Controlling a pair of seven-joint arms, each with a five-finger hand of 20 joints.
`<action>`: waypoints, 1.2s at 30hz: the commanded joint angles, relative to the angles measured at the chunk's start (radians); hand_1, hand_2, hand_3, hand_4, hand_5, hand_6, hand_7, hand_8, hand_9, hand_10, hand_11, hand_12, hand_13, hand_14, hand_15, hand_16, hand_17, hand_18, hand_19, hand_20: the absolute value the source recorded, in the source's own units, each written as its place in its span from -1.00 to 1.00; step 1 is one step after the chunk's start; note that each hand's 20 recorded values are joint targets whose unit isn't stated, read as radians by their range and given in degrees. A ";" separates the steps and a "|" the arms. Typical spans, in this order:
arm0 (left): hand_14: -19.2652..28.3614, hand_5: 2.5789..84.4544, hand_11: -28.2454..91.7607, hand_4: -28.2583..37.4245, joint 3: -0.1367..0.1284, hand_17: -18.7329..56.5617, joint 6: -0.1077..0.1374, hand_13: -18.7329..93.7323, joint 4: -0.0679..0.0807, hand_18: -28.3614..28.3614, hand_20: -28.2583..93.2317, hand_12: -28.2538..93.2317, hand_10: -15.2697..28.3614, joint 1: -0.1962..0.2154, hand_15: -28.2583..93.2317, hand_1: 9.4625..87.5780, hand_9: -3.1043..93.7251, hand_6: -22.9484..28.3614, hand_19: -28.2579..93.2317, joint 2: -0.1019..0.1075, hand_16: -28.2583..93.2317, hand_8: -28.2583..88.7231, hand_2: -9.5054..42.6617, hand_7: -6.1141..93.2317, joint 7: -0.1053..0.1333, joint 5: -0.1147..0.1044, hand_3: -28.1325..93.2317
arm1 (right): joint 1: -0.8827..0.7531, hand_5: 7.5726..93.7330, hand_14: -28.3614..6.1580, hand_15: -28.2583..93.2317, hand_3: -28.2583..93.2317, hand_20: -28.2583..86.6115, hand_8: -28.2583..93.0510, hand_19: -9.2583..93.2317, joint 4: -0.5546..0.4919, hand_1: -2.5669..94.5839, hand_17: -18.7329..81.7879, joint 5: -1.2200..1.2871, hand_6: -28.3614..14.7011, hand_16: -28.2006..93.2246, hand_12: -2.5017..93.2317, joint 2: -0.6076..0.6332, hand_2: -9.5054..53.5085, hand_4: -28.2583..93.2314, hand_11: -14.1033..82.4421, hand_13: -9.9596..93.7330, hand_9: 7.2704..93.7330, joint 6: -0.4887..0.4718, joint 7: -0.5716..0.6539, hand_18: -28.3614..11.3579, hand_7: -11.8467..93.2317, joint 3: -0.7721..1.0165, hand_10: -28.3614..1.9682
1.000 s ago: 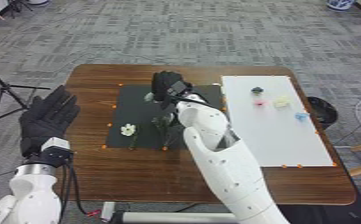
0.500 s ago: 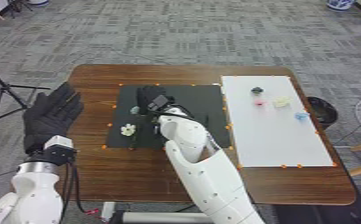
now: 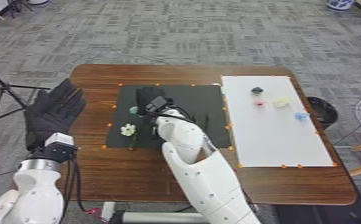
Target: Arrange flowers
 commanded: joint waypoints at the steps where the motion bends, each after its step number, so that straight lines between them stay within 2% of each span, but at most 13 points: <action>1: 0.41 0.03 -0.21 -1.00 -0.005 -0.69 -0.018 -0.20 -0.004 0.52 -0.40 -0.40 0.32 0.006 -0.18 -0.59 -0.23 0.22 0.05 0.000 -0.59 -0.68 -0.08 -0.63 0.005 -0.015 0.63 | 0.006 0.50 0.21 0.48 0.64 0.13 -0.55 0.86 0.010 0.20 0.20 -0.171 0.22 0.01 -0.58 0.007 -0.97 -0.99 -0.42 0.55 0.46 0.014 0.018 -0.63 -0.38 -0.003 0.08; 6: 0.41 0.03 -0.21 -1.00 -0.006 -0.69 -0.020 -0.20 -0.006 0.52 -0.40 -0.40 0.32 0.012 -0.18 -0.59 -0.23 0.22 0.05 -0.002 -0.59 -0.68 -0.08 -0.63 0.004 -0.014 0.63 | 0.006 0.50 0.22 0.47 0.64 0.13 -0.55 0.86 0.010 0.20 0.20 -0.162 0.21 0.03 -0.58 0.010 -0.98 -0.99 -0.42 0.55 0.45 0.013 0.029 -0.64 -0.38 -0.004 0.07; 10: 0.41 0.03 -0.21 -1.00 -0.002 -0.69 -0.022 -0.20 0.000 0.52 -0.40 -0.40 0.32 0.006 -0.18 -0.59 -0.23 0.22 0.05 -0.001 -0.59 -0.68 -0.08 -0.63 0.001 -0.017 0.63 | 0.012 0.49 0.21 0.47 0.64 0.13 -0.55 0.86 0.002 0.19 0.19 -0.105 0.21 0.04 -0.59 0.017 -0.99 -0.99 -0.42 0.55 0.44 0.019 0.023 -0.64 -0.38 -0.007 0.05; 13: 0.41 0.03 -0.21 -1.00 -0.003 -0.69 -0.020 -0.20 0.002 0.52 -0.40 -0.40 0.32 0.004 -0.19 -0.59 -0.23 0.22 0.05 -0.001 -0.59 -0.68 -0.08 -0.63 0.003 -0.020 0.63 | 0.006 0.47 0.19 0.47 0.64 0.13 -0.55 0.86 -0.023 0.17 0.19 -0.107 0.20 0.02 -0.61 0.004 -0.96 -0.99 -0.40 0.55 0.41 -0.047 -0.102 -0.64 -0.38 0.031 0.04; 15: 0.41 0.03 -0.21 -1.00 -0.007 -0.69 -0.018 -0.20 0.001 0.52 -0.40 -0.40 0.33 0.007 -0.19 -0.59 -0.23 0.22 0.05 -0.001 -0.59 -0.68 -0.08 -0.63 0.007 -0.023 0.63 | 0.012 0.35 0.13 0.53 0.69 0.14 -0.58 0.85 -0.042 0.07 0.14 -0.098 0.20 -0.05 -0.62 -0.009 -0.83 -0.99 -0.41 0.48 0.31 -0.142 -0.168 -0.60 -0.38 0.051 0.05; 17: 0.41 0.03 -0.21 -1.00 -0.011 -0.69 -0.016 -0.20 -0.001 0.52 -0.40 -0.40 0.33 0.012 -0.18 -0.60 -0.23 0.22 0.05 0.000 -0.59 -0.68 -0.07 -0.63 0.007 -0.019 0.62 | 0.012 0.34 0.12 0.54 0.70 0.14 -0.58 0.84 -0.076 0.06 0.13 -0.116 0.20 -0.06 -0.63 -0.003 -0.81 -0.99 -0.41 0.46 0.29 -0.217 -0.197 -0.60 -0.38 0.039 0.04; 18: 0.41 0.03 -0.21 -1.00 -0.012 -0.69 -0.017 -0.20 -0.001 0.52 -0.40 -0.40 0.32 0.015 -0.18 -0.60 -0.23 0.22 0.05 0.000 -0.59 -0.68 -0.07 -0.63 0.009 -0.021 0.62 | 0.010 0.26 0.08 0.57 0.73 0.15 -0.65 0.82 -0.089 -0.01 0.09 -0.126 0.23 -0.07 -0.63 -0.002 -0.68 -0.97 -0.42 0.41 0.21 -0.241 -0.221 -0.58 -0.39 0.036 0.04; 20: 0.41 0.03 -0.21 -1.00 -0.011 -0.69 -0.017 -0.20 -0.002 0.52 -0.40 -0.40 0.32 0.016 -0.18 -0.60 -0.23 0.22 0.05 0.000 -0.59 -0.68 -0.07 -0.63 0.009 -0.020 0.63 | 0.013 -0.11 -0.12 0.68 0.78 0.20 -0.72 0.74 -0.104 -0.18 -0.06 -0.144 0.25 -0.12 -0.65 0.000 -0.28 -0.89 -0.51 0.18 -0.14 -0.276 -0.257 -0.60 -0.48 0.029 0.02; 23: 0.41 0.03 -0.22 -1.00 -0.010 -0.69 -0.019 -0.20 -0.003 0.52 -0.40 -0.40 0.32 0.019 -0.18 -0.60 -0.23 0.22 0.05 0.000 -0.59 -0.68 -0.07 -0.63 0.006 -0.019 0.63 | 0.011 -0.27 -0.23 0.73 0.80 0.23 -0.72 0.71 -0.121 -0.27 -0.10 -0.208 0.32 -0.14 -0.67 -0.007 -0.15 -0.85 -0.55 0.13 -0.29 -0.323 -0.317 -0.65 -0.53 0.023 -0.03; 28: 0.42 0.03 -0.22 -1.00 -0.008 -0.69 -0.018 -0.20 -0.002 0.52 -0.40 -0.40 0.32 0.015 -0.18 -0.60 -0.23 0.22 0.05 0.001 -0.58 -0.68 -0.07 -0.63 0.006 -0.018 0.63 | 0.019 -0.37 -0.28 0.77 0.80 0.25 -0.71 0.71 -0.128 -0.33 -0.10 -0.247 0.32 -0.15 -0.68 -0.006 -0.11 -0.82 -0.58 0.13 -0.37 -0.347 -0.280 -0.70 -0.57 -0.014 -0.13; 32: 0.42 0.03 -0.22 -1.00 -0.009 -0.69 -0.019 -0.21 -0.005 0.52 -0.39 -0.40 0.32 0.020 -0.18 -0.60 -0.23 0.22 0.05 -0.004 -0.59 -0.68 -0.07 -0.63 0.003 -0.017 0.63 | 0.027 -0.29 -0.32 0.78 0.79 0.25 -0.71 0.72 -0.143 -0.34 -0.09 -0.231 0.26 -0.15 -0.70 0.014 -0.12 -0.82 -0.59 0.14 -0.40 -0.386 -0.197 -0.75 -0.58 -0.051 -0.15; 34: 0.42 0.03 -0.22 -1.00 -0.017 -0.69 -0.017 -0.21 -0.006 0.52 -0.39 -0.40 0.32 0.028 -0.18 -0.60 -0.23 0.22 0.05 -0.012 -0.59 -0.68 -0.07 -0.63 0.001 -0.016 0.63 | 0.024 -0.23 -0.32 0.78 0.79 0.25 -0.71 0.73 -0.163 -0.34 -0.07 -0.119 0.20 -0.15 -0.70 0.056 -0.13 -0.82 -0.57 0.16 -0.38 -0.306 -0.077 -0.79 -0.58 -0.091 -0.25; 36: 0.42 0.03 -0.22 -1.00 -0.028 -0.69 -0.016 -0.21 -0.008 0.52 -0.40 -0.40 0.32 0.037 -0.18 -0.60 -0.24 0.22 0.05 -0.013 -0.59 -0.68 -0.08 -0.63 0.003 -0.015 0.63 | 0.024 -0.13 -0.29 0.77 0.78 0.24 -0.70 0.75 -0.198 -0.33 -0.04 -0.044 0.14 -0.15 -0.68 0.097 -0.13 -0.81 -0.52 0.20 -0.27 -0.246 -0.025 -0.78 -0.55 -0.117 -0.34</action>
